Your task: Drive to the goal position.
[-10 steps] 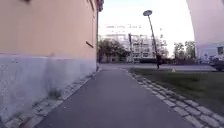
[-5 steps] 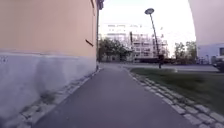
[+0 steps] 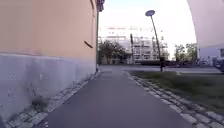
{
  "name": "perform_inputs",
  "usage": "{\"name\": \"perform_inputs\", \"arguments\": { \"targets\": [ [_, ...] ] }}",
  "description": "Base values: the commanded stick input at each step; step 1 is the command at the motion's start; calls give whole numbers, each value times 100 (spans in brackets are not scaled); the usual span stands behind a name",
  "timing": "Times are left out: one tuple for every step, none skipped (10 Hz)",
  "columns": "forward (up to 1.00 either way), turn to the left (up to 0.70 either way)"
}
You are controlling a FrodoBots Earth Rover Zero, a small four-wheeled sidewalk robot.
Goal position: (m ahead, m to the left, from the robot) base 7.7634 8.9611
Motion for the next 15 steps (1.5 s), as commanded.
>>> {"name": "perform_inputs", "arguments": {
  "targets": [
    [50, 0],
    [50, 0],
    [50, 0],
    [50, 0],
    [50, 0],
    [50, 0],
    [50, 0],
    [50, 0],
    [50, 0],
    [50, 0],
    [50, 0],
    [50, 0],
    [50, 0],
    [50, 0],
    [50, 0]
  ]
}}
